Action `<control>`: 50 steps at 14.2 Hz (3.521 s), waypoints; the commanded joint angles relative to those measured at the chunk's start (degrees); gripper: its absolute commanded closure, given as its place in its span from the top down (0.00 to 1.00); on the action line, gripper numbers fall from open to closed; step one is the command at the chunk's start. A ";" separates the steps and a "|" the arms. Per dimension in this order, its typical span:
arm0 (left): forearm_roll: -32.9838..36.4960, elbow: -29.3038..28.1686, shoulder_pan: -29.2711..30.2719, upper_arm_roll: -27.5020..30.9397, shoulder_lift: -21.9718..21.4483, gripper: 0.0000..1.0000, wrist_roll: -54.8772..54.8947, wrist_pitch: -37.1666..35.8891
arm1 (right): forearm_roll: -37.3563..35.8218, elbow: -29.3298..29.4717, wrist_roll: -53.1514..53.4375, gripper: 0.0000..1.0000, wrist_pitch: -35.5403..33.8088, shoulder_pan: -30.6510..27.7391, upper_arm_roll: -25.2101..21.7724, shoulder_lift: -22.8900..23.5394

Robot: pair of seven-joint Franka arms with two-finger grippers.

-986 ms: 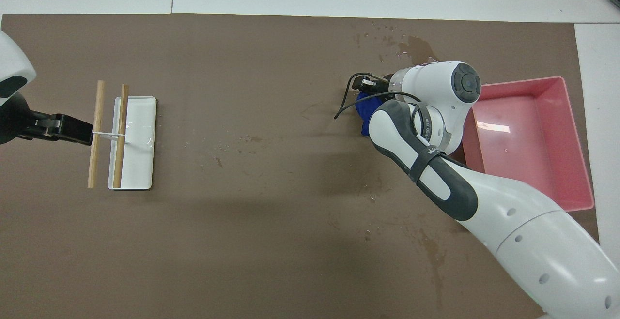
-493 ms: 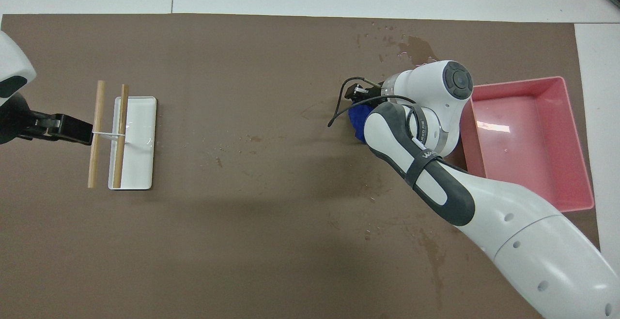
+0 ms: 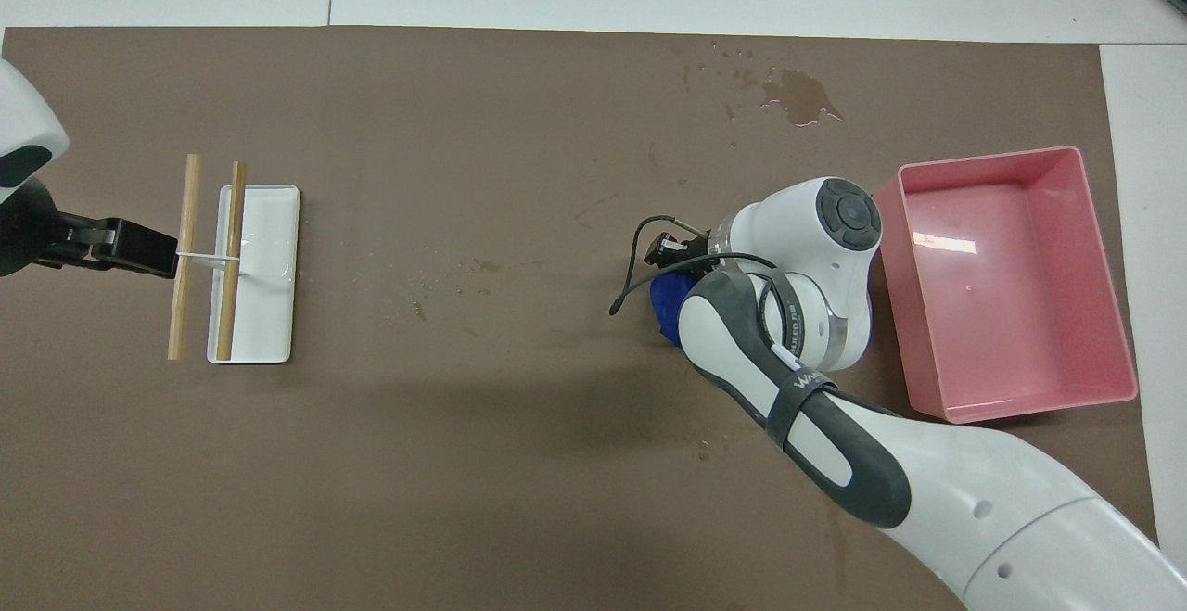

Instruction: Wipe water with towel using both arms

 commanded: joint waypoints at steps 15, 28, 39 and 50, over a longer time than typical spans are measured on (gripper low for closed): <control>0.54 -1.32 0.06 -0.05 -1.43 1.00 0.30 -0.39 | -26.56 14.15 -24.37 0.00 -48.45 -19.58 -0.20 -22.14; 0.54 -1.32 0.06 -0.05 -1.34 1.00 0.30 -0.39 | -30.28 5.12 -44.62 1.00 -32.13 -30.32 0.24 -24.60; 0.54 -1.32 0.06 -0.05 -1.35 1.00 0.30 -0.31 | -30.72 31.04 -43.93 1.00 -52.16 -24.96 0.68 -16.51; 0.54 -1.32 0.06 -0.05 -1.43 1.00 0.30 -0.39 | -26.60 30.17 -36.81 1.00 -56.48 -22.42 2.09 -20.47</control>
